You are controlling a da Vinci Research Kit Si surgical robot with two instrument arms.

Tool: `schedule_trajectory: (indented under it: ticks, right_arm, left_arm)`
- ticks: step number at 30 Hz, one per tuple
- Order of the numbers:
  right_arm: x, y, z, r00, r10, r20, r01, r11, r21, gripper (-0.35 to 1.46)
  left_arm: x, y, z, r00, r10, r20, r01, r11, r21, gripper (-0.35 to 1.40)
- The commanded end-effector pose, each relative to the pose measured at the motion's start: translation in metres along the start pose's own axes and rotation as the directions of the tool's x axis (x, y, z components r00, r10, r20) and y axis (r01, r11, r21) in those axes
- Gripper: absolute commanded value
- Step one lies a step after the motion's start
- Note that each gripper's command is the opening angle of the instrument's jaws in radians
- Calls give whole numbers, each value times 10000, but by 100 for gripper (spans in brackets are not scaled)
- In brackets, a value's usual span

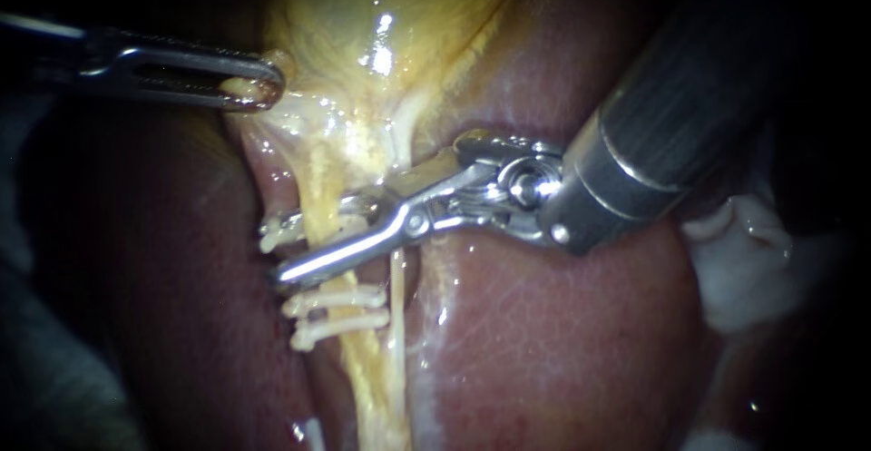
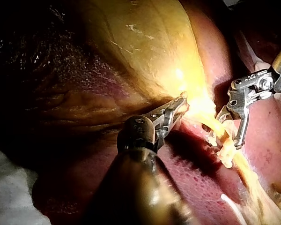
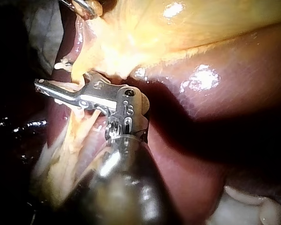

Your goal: Clipping third clip left tube

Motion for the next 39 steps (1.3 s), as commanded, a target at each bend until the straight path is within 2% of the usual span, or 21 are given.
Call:
schedule_trajectory:
  ticks: [1, 5, 10, 17, 39]
  right_arm:
    - [-4, 4, -1, 9999, -11, 130, 12, 9999, -123, 45]
    - [-19, 15, -4, 9990, -73, 450, 90, 9993, -369, 45]
    - [-33, 24, -3, 9984, -27, 560, 51, 9990, -437, 45]
    - [-35, 23, -7, 9983, 32, 590, -6, 9990, -447, 45]
    - [-42, 28, -44, 9920, 92, 1258, 40, 9945, -1043, 45]
  left_arm:
    - [0, 0, 0, 10000, 2, -1, -2, 10000, 0, -35]
    - [0, 0, 0, 10000, 2, -1, -2, 10000, 0, -35]
    - [0, 0, 0, 10000, 3, -1, -3, 10000, 0, -35]
    - [-1, -1, 1, 10000, 4, -2, -4, 10000, 1, -35]
    - [-1, -1, -1, 10000, 8, -13, -8, 10000, 20, -35]
